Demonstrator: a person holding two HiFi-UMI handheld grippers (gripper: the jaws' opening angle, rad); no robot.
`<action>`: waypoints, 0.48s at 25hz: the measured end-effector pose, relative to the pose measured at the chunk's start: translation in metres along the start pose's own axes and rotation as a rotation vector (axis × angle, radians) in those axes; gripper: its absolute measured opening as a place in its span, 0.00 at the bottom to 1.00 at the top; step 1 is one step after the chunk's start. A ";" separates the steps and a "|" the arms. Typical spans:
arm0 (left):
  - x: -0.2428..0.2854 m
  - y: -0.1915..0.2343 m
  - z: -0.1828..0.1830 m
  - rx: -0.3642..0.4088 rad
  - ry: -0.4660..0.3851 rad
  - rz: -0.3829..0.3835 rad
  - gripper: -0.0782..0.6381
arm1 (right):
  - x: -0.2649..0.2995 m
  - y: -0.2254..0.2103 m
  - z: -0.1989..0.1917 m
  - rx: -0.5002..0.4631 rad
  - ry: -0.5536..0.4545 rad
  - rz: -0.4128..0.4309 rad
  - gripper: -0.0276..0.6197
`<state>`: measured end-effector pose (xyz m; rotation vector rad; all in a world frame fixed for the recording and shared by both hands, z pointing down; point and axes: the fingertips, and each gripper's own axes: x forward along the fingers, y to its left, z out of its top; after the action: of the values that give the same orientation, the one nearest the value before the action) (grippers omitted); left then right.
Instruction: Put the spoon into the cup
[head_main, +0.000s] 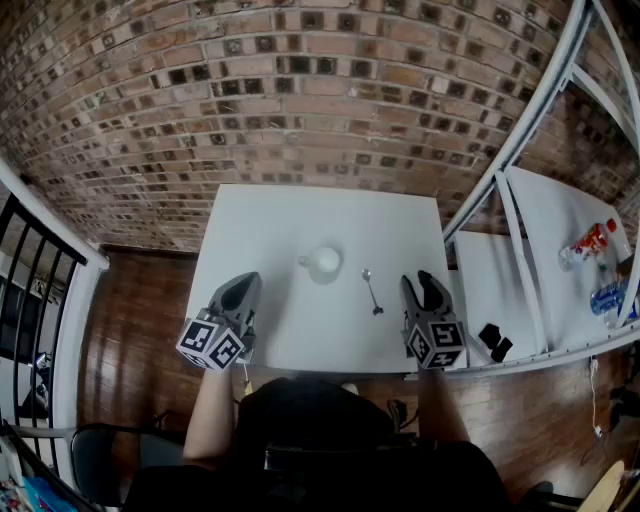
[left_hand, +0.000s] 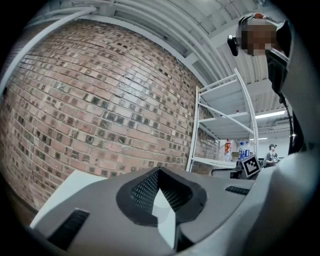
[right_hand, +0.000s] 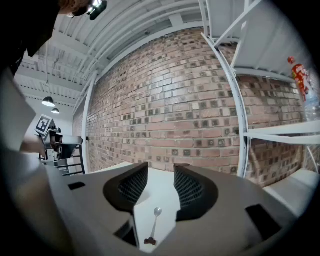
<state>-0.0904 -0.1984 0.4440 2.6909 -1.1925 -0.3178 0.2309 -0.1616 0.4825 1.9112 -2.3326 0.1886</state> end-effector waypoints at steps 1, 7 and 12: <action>0.000 0.002 -0.002 -0.002 0.004 0.003 0.11 | 0.002 0.001 -0.004 0.003 0.006 0.000 0.30; -0.001 0.008 -0.012 -0.007 0.029 0.010 0.11 | 0.015 0.009 -0.051 0.000 0.123 0.006 0.31; -0.007 0.012 -0.016 -0.013 0.045 0.023 0.11 | 0.020 0.009 -0.094 -0.019 0.248 0.014 0.31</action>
<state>-0.0990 -0.2000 0.4629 2.6569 -1.2042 -0.2596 0.2194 -0.1636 0.5781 1.7501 -2.1773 0.3795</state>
